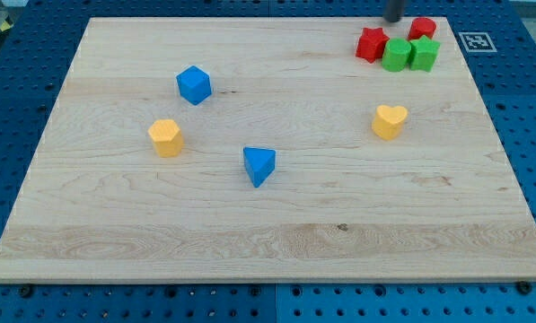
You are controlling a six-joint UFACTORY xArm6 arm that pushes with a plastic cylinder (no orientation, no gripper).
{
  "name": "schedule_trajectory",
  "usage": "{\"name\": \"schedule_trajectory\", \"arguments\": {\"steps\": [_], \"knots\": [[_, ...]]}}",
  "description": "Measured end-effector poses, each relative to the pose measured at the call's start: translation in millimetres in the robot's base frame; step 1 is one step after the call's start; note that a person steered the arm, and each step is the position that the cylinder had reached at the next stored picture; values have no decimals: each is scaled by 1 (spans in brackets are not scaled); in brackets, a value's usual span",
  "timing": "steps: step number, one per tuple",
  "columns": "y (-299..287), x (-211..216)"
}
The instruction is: Slide red circle closer to green circle
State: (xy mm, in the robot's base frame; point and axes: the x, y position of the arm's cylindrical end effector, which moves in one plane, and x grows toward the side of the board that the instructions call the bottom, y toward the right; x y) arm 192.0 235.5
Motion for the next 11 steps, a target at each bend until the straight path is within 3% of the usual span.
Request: {"name": "schedule_trajectory", "arguments": {"steps": [1,3,11], "knots": [[45,0],[46,22],[-10,54]]}}
